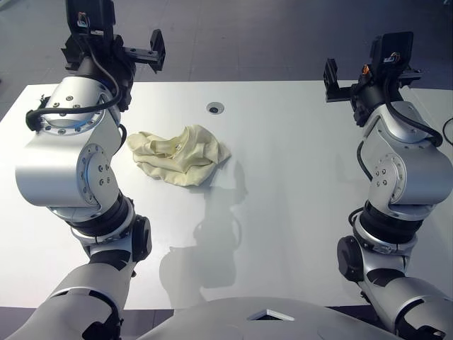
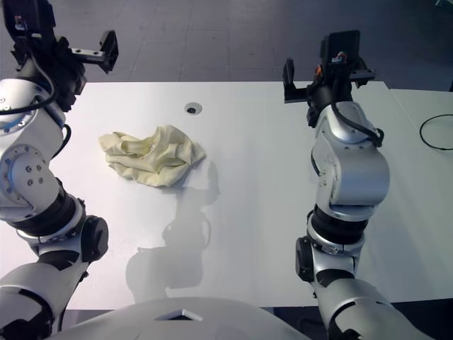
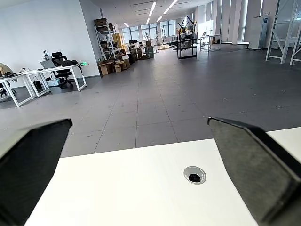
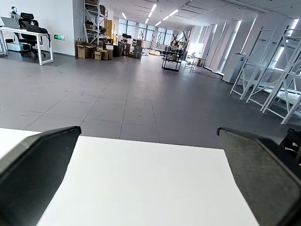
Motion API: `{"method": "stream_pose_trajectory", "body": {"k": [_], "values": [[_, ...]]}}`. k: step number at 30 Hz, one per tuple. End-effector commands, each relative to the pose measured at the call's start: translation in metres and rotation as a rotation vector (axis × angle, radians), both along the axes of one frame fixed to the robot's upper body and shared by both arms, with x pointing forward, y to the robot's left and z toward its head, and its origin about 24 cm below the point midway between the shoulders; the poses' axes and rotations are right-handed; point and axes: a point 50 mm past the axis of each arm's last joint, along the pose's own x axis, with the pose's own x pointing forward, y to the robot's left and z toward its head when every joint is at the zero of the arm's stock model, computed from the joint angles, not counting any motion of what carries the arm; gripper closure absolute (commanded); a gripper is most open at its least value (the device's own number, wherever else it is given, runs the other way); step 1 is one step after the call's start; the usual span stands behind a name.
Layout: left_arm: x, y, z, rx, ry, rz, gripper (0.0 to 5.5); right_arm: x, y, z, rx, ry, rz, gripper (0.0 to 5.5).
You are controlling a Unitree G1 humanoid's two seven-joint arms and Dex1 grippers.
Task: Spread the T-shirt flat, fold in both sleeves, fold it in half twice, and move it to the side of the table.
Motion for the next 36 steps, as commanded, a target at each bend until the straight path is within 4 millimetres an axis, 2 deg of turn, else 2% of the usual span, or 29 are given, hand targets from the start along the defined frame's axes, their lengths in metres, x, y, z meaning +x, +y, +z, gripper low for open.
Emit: {"method": "stream_pose_trajectory", "body": {"k": [1,5,8,12,16,18,21,25,29,33,36], "values": [[0.001,0.000,-0.002,0.001,0.010,0.002,0.13,-0.001,0.000,0.001,0.004,0.000,-0.001,0.12],[0.004,0.001,-0.007,0.004,0.026,0.003,0.13,-0.001,0.000,0.001,0.004,0.000,0.000,0.12],[0.012,0.004,-0.024,0.022,0.071,0.008,0.13,-0.001,0.001,0.001,0.007,0.000,-0.001,0.12],[0.037,0.010,-0.068,0.026,0.186,-0.016,0.13,0.000,0.002,-0.001,0.017,0.003,-0.005,0.12],[0.060,0.020,-0.124,0.068,0.321,-0.028,0.13,0.002,0.005,-0.001,0.025,-0.002,0.004,0.12],[0.066,0.025,-0.151,0.101,0.385,-0.031,0.13,0.003,0.005,0.000,0.027,-0.008,0.003,0.12],[0.067,0.030,-0.178,0.131,0.445,-0.048,0.13,0.004,0.005,0.001,0.029,-0.017,0.002,0.12],[0.060,0.031,-0.206,0.204,0.514,-0.097,0.13,0.004,0.005,0.001,0.032,-0.023,0.002,0.12],[0.043,0.021,-0.229,0.255,0.598,-0.209,0.13,0.005,0.004,0.002,0.031,-0.030,0.002,0.12],[0.010,0.012,-0.244,0.259,0.678,-0.289,0.13,0.005,0.003,0.003,0.029,-0.035,0.002,0.12],[-0.016,0.010,-0.242,0.191,0.705,-0.283,0.13,0.005,0.002,0.003,0.027,-0.034,-0.002,0.12]]}}
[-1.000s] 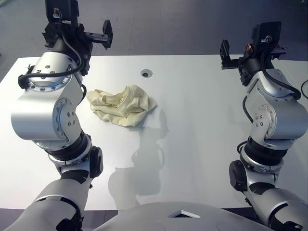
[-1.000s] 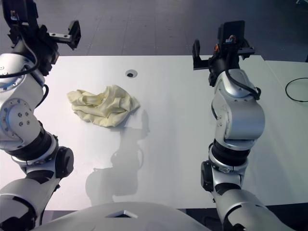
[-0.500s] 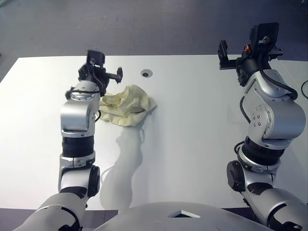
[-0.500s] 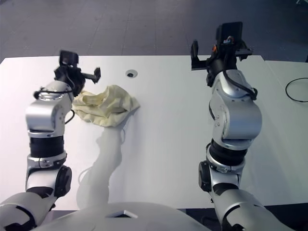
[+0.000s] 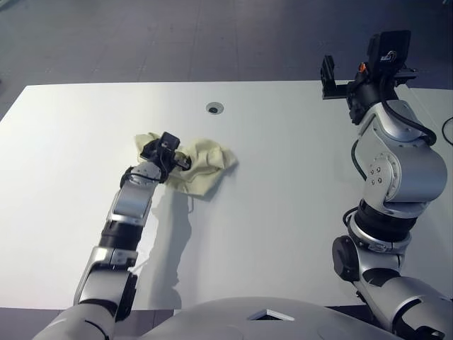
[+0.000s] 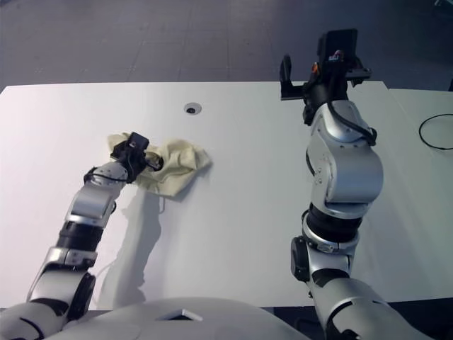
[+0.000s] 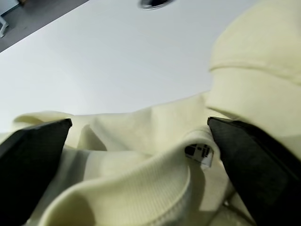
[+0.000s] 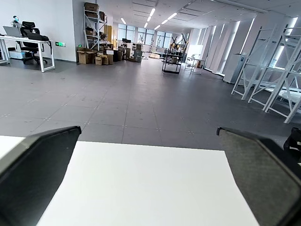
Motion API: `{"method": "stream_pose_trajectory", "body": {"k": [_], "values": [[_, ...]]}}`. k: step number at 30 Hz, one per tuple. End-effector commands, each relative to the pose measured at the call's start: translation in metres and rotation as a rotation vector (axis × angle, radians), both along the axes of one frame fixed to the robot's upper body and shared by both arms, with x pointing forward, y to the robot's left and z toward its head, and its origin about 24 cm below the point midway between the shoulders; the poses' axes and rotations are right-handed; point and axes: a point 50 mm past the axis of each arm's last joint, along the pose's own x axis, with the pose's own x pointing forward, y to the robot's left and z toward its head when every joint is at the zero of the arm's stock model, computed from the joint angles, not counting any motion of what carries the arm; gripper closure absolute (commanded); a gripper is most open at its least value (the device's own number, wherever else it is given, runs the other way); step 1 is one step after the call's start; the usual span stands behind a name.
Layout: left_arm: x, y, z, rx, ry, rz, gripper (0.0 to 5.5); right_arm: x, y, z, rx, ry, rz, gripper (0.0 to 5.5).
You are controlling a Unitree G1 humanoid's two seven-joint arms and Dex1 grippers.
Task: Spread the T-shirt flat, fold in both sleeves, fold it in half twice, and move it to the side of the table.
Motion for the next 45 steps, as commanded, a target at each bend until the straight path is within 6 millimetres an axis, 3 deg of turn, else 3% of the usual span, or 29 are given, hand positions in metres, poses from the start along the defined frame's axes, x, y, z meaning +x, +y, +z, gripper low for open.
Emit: {"method": "stream_pose_trajectory", "body": {"k": [1,7,11,18,22,27,32,39,45], "values": [[-0.047,-0.001,-0.023,-0.057,0.182,0.034,0.13,0.000,-0.002,0.003,-0.004,-0.011,-0.008,0.12],[-0.071,-0.022,0.000,-0.202,0.206,0.084,0.13,-0.002,-0.003,-0.001,-0.011,-0.001,-0.007,0.12],[-0.062,-0.025,0.027,-0.243,0.140,0.135,0.13,-0.002,0.000,-0.006,0.013,0.022,0.050,0.12],[-0.035,-0.005,0.101,-0.335,-0.079,0.176,0.13,0.020,0.009,-0.008,0.013,0.087,0.366,0.12],[-0.027,0.011,0.129,-0.326,-0.175,0.206,0.13,0.041,0.036,-0.018,0.045,0.272,0.754,0.12],[-0.023,0.019,0.133,-0.300,-0.212,0.238,0.13,0.053,0.064,-0.047,-0.065,0.578,1.161,0.12],[-0.023,0.020,0.144,-0.324,-0.267,0.243,0.13,0.060,0.077,-0.062,-0.236,0.758,1.389,0.12],[-0.022,0.028,0.153,-0.325,-0.309,0.275,0.13,0.066,0.102,-0.074,-0.458,0.824,1.526,0.12],[-0.021,0.026,0.151,-0.332,-0.302,0.276,0.13,0.065,0.115,-0.084,-0.446,0.825,1.569,0.12]]}}
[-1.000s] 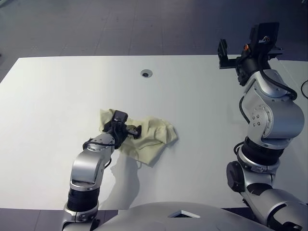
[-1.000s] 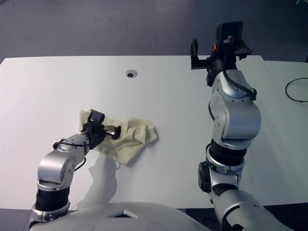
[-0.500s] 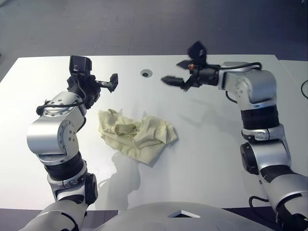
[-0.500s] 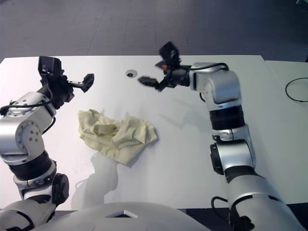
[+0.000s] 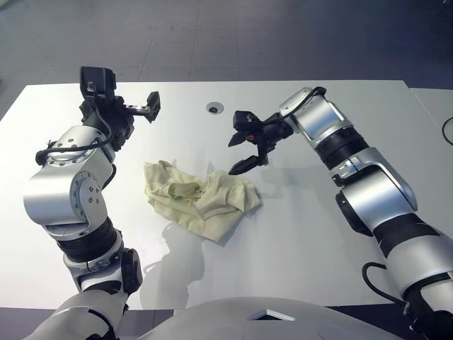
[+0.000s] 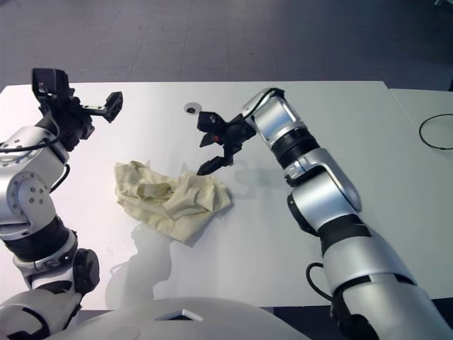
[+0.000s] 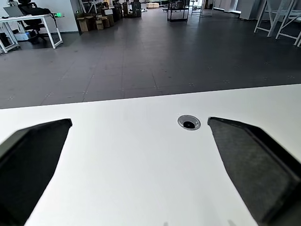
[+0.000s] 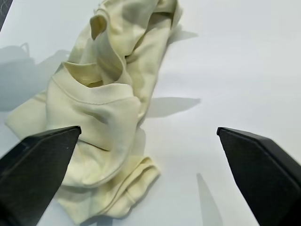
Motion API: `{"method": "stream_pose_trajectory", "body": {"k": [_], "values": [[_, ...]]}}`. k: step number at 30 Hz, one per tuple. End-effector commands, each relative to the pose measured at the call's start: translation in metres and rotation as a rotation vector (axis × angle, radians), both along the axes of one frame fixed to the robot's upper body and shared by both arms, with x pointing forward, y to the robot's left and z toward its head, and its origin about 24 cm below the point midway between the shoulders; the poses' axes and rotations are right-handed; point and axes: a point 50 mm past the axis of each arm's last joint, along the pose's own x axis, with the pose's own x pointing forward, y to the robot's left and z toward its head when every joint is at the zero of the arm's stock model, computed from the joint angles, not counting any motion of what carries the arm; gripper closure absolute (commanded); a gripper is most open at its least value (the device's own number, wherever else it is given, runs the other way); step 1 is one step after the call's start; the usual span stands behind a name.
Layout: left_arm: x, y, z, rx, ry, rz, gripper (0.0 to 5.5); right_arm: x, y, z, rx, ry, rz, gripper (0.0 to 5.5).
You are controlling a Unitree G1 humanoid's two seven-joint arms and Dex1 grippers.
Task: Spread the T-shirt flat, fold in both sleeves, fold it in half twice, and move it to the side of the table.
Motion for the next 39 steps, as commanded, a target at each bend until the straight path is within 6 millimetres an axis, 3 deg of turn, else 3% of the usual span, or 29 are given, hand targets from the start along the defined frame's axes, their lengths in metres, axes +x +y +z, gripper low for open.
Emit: {"method": "stream_pose_trajectory", "body": {"k": [1,4,16,26,31,39], "values": [[0.002,-0.002,0.001,-0.005,-0.004,-0.006,0.13,0.001,0.006,0.003,0.018,-0.011,0.007,0.12],[0.001,-0.002,0.000,-0.005,-0.001,-0.001,0.13,-0.001,0.006,-0.006,0.018,0.001,0.003,0.12],[0.005,-0.010,-0.002,-0.010,0.004,-0.021,0.10,-0.008,0.007,-0.035,0.013,0.025,-0.041,2.10],[0.005,-0.010,-0.003,-0.015,0.005,-0.016,0.10,-0.015,0.011,-0.046,-0.010,0.055,-0.006,3.76],[0.005,-0.009,-0.003,-0.014,0.005,-0.013,0.10,-0.016,0.011,-0.046,-0.010,0.055,0.000,4.46],[0.004,-0.006,-0.004,-0.009,0.008,-0.001,0.10,-0.013,0.000,-0.029,0.025,0.017,-0.021,5.48]]}}
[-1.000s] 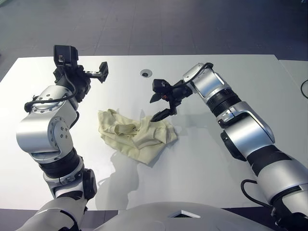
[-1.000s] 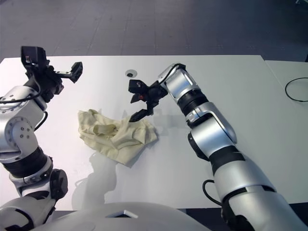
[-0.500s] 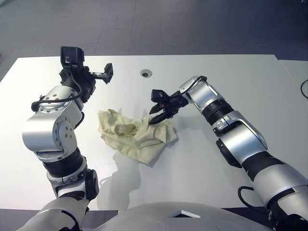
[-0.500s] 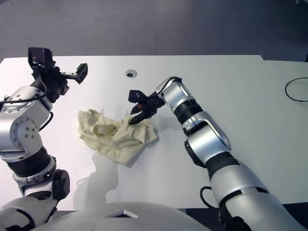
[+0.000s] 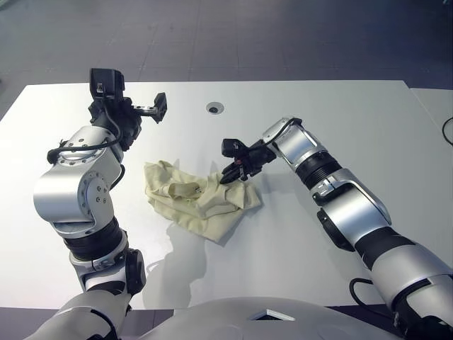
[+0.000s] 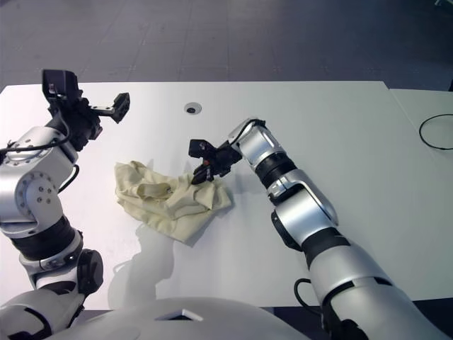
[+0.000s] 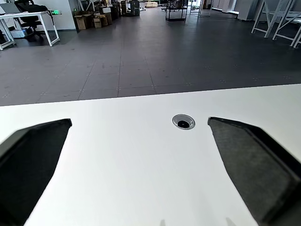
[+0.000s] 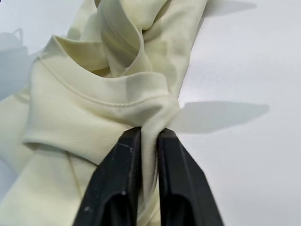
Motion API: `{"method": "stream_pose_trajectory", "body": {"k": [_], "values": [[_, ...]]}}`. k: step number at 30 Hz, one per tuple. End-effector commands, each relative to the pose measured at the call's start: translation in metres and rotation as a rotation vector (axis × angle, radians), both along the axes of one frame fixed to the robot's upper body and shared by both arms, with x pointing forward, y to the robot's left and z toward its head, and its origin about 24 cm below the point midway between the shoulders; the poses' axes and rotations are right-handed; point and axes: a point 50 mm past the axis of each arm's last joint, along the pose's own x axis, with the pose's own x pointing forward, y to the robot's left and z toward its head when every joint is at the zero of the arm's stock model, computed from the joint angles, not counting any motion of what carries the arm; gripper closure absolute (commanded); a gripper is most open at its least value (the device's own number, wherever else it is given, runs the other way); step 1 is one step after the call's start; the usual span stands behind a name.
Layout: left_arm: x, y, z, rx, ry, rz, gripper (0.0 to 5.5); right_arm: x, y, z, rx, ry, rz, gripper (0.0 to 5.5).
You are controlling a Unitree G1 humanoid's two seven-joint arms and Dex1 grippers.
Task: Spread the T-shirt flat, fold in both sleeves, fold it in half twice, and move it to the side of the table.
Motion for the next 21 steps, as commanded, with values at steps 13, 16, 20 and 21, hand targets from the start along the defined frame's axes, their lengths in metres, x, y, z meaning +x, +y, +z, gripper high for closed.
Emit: {"method": "stream_pose_trajectory", "body": {"k": [13,16,20,21], "values": [[0.008,0.017,-0.004,0.052,0.058,-0.120,0.10,-0.008,-0.076,0.050,0.070,-0.119,-0.139,5.48],[0.005,0.016,-0.007,0.079,0.080,-0.311,0.10,-0.009,-0.080,0.052,0.075,-0.132,-0.161,5.48],[-0.007,0.007,-0.014,0.210,0.133,-0.686,0.10,-0.013,-0.080,0.050,0.084,-0.135,-0.170,5.48],[-0.007,0.007,-0.017,0.235,0.152,-0.763,0.10,-0.014,-0.079,0.050,0.087,-0.134,-0.170,5.48]]}}
